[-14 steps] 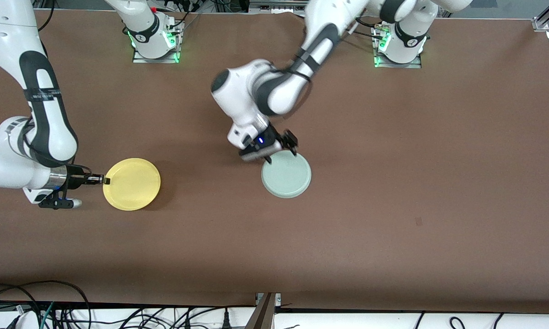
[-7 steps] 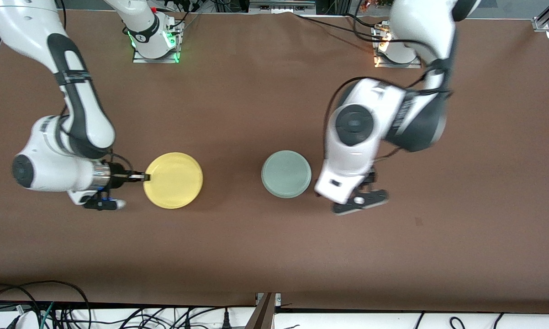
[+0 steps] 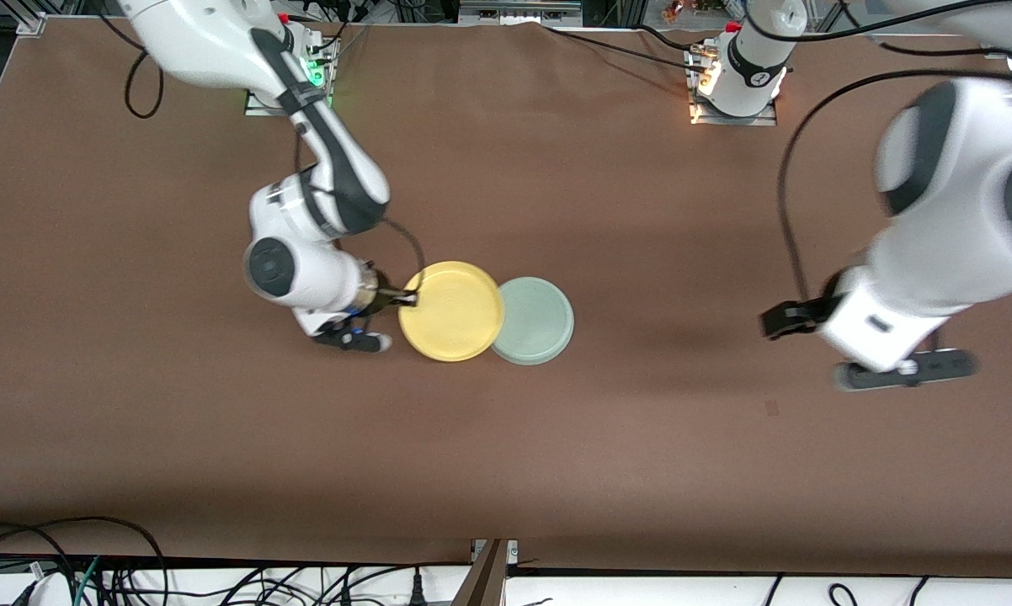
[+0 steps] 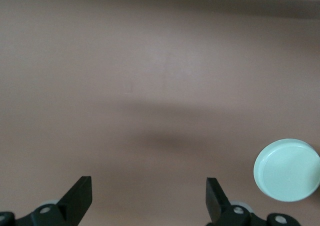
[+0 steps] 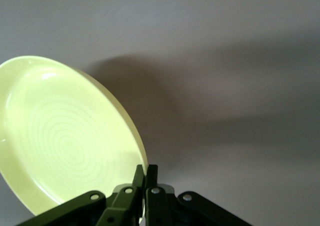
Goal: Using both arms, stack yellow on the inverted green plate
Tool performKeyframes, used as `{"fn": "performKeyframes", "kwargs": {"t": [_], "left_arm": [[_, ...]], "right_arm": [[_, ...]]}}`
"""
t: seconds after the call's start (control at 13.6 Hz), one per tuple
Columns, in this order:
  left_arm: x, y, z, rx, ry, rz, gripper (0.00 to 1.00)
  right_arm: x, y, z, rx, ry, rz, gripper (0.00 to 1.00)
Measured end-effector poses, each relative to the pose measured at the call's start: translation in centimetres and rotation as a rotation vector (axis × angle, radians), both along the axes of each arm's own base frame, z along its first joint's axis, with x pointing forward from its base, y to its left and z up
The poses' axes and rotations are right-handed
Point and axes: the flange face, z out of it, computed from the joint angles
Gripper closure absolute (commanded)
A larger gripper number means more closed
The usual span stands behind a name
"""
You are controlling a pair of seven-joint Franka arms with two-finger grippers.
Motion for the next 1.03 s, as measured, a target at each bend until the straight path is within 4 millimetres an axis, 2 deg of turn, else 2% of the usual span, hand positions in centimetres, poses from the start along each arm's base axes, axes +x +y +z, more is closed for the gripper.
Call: {"fn": "performKeyframes", "kwargs": {"t": [0.15, 0.29, 0.44, 0.59, 0.81, 1.03], "left_arm": [[-2.0, 5.1, 3.8, -0.031, 0.019, -0.017, 0.0], [-4.0, 8.0, 6.1, -0.045, 0.03, -0.04, 0.0], [-5.7, 10.3, 5.5, -0.087, 0.063, -0.025, 0.0], [-7.1, 11.5, 3.7, -0.101, 0.049, -0.014, 0.0], [-8.4, 11.7, 0.7, -0.107, 0.017, -0.008, 0.0], [-8.6, 10.7, 0.3, -0.109, -0.011, -0.024, 0.0]], "right_arm": [[-2.4, 4.7, -0.7, 0.0, -0.023, -0.017, 1.0], [-4.3, 8.2, -2.3, 0.005, -0.048, -0.033, 1.0], [-5.5, 9.9, -4.3, 0.004, -0.056, -0.031, 1.0], [-5.7, 10.1, -5.3, 0.0, -0.054, -0.03, 1.0], [-5.6, 10.1, -5.5, 0.001, -0.059, -0.032, 1.0], [-5.3, 10.0, -5.4, 0.009, -0.077, -0.039, 1.0]]}}
